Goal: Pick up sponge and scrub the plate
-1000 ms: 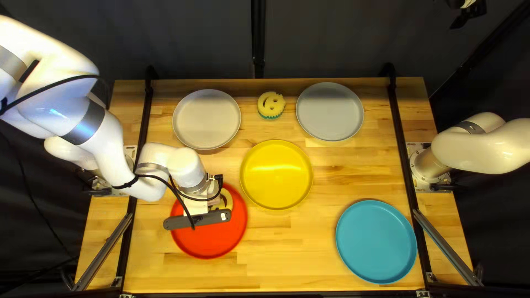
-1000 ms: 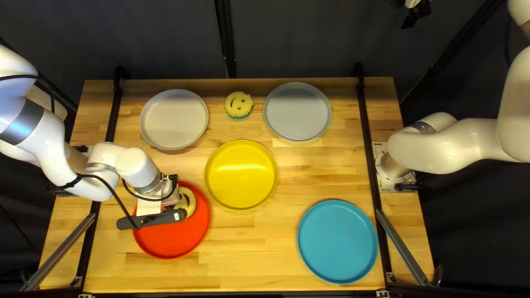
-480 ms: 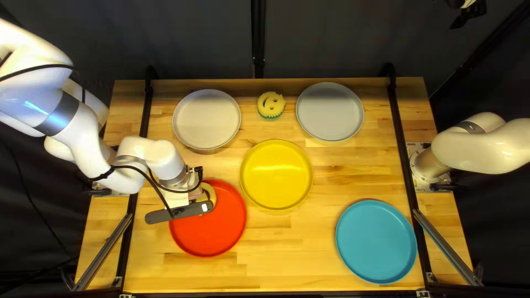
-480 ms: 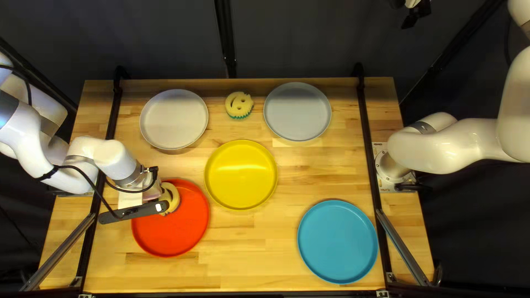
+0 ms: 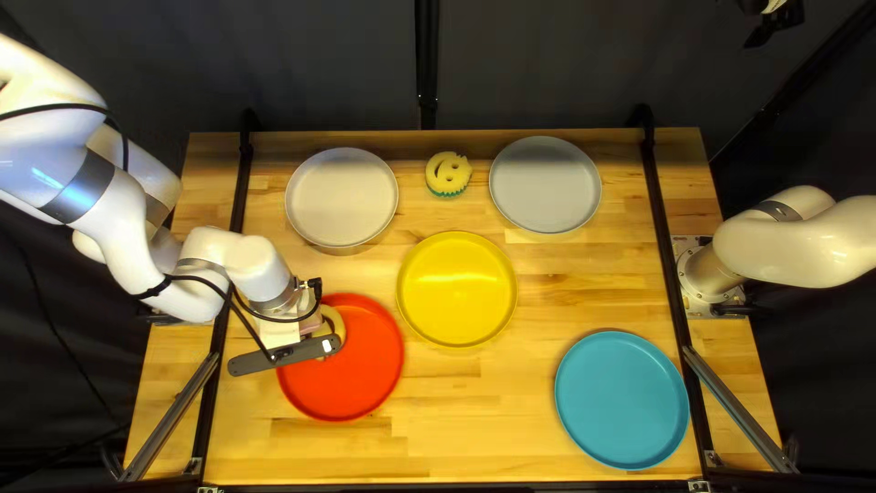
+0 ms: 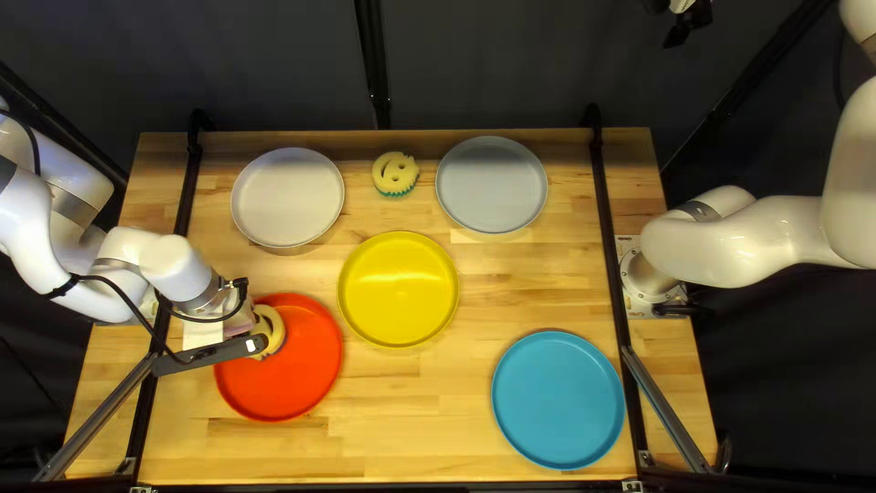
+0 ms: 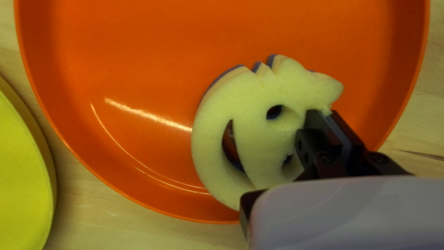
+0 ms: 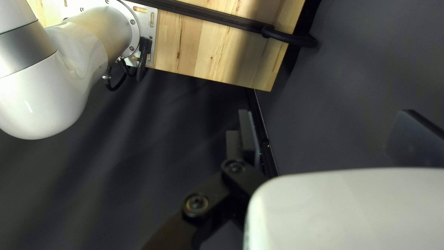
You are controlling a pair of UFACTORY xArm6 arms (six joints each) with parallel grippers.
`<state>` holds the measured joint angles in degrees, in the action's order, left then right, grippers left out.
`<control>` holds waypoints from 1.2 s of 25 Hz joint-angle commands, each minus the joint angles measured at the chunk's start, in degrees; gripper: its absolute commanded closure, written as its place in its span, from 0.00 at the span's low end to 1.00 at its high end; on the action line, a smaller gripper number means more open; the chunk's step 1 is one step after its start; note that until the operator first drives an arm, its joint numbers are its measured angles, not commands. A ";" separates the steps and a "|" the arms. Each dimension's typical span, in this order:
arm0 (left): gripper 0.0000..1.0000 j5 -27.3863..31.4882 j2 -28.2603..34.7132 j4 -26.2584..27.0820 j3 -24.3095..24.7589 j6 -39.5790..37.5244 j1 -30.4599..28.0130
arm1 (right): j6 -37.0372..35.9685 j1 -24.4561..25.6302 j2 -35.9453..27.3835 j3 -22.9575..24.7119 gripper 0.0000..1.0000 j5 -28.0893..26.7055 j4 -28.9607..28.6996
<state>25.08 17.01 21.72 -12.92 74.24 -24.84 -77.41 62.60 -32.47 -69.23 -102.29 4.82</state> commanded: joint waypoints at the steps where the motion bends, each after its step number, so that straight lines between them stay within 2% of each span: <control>1: 1.00 -0.09 -5.87 -0.67 -5.76 1.32 0.09 | 0.00 0.00 0.00 0.00 0.00 0.00 0.00; 8: 1.00 0.72 -12.69 -1.85 -12.92 4.04 0.94 | 0.00 0.00 0.00 0.00 0.00 0.00 0.00; 13: 1.00 1.01 -14.11 -2.56 -14.62 3.46 -0.18 | 0.00 0.00 0.00 0.00 0.00 0.00 0.00; 15: 1.00 0.72 -13.85 -2.53 -14.20 2.90 -0.88 | 0.00 0.00 0.00 0.00 0.00 0.00 0.00; 22: 1.00 -2.26 -9.54 -0.90 -8.14 -1.69 -5.71 | 0.00 0.00 0.00 0.00 0.00 0.00 0.00; 30: 1.00 -0.56 -3.41 -2.96 -3.97 -9.26 -9.32 | 0.00 0.00 0.00 0.00 0.00 0.00 0.00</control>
<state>23.71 12.22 19.61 -17.62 66.99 -33.28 -77.41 62.60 -32.47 -69.23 -102.29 4.82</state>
